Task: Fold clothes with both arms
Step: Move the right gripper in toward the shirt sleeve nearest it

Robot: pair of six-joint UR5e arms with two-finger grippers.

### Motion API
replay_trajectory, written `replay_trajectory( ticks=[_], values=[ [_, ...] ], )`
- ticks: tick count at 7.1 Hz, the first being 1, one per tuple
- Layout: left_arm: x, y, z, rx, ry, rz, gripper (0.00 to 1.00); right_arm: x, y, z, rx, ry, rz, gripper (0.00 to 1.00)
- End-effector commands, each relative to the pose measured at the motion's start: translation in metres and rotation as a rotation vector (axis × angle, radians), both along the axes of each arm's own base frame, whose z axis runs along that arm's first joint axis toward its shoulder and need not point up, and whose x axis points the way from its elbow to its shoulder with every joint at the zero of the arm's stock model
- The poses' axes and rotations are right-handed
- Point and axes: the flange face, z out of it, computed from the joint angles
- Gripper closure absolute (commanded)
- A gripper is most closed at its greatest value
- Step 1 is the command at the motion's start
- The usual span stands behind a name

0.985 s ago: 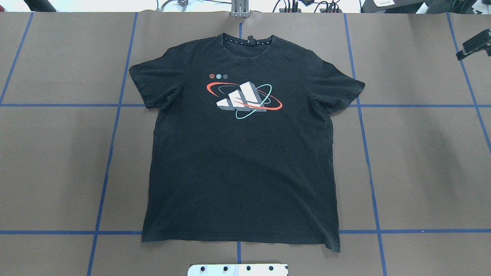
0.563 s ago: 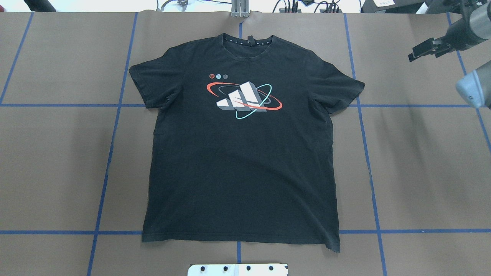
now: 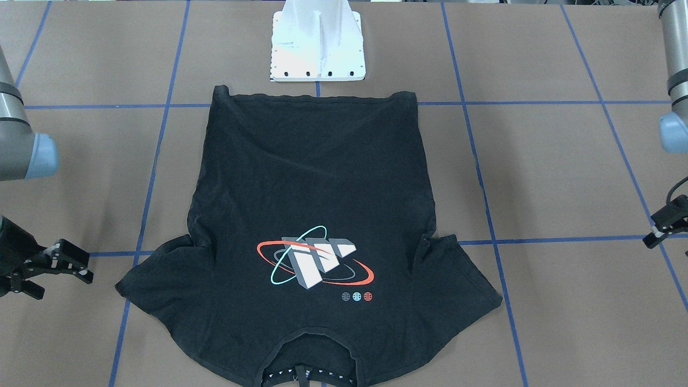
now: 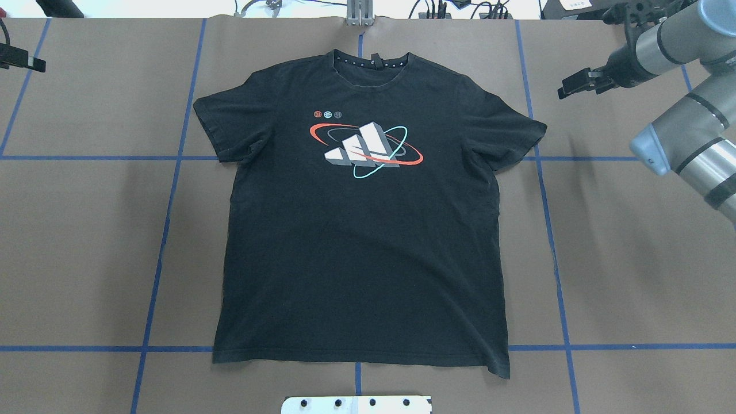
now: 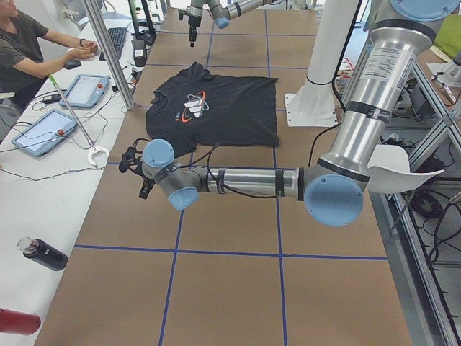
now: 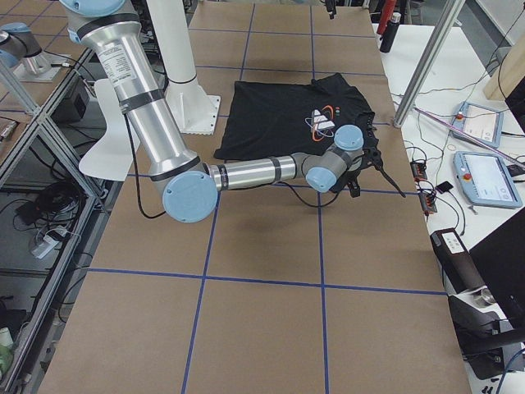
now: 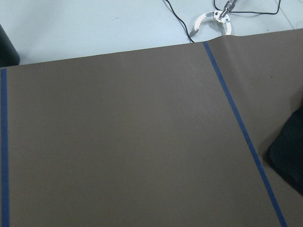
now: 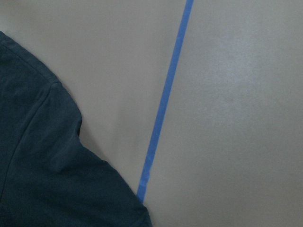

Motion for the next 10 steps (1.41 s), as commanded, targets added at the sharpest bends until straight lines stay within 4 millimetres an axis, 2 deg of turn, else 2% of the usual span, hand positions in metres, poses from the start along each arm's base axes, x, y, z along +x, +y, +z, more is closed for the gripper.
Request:
replay_trajectory(
  ticks=[1,3,4,6,7,10],
  values=[
    [0.039,-0.01,-0.012,-0.001,-0.008,-0.059,0.0,-0.044,0.006,-0.006,0.018,0.005,0.008,0.03],
    [0.057,-0.012,-0.022,-0.015,0.012,-0.051,0.0,-0.072,0.012,0.012,0.018,0.059,0.014,0.13],
    [0.061,-0.011,-0.023,-0.006,0.016,-0.046,0.0,-0.088,0.006,0.016,0.007,0.076,0.007,0.14],
    [0.062,-0.011,-0.024,-0.005,0.017,-0.044,0.0,-0.094,0.008,0.025,-0.002,0.091,-0.001,0.19],
    [0.062,-0.011,-0.024,-0.005,0.017,-0.044,0.0,-0.094,0.008,0.025,-0.004,0.088,-0.004,0.27],
    [0.061,-0.012,-0.027,-0.001,0.019,-0.044,0.0,-0.093,0.009,0.026,-0.006,0.086,-0.008,0.28]
  ],
)
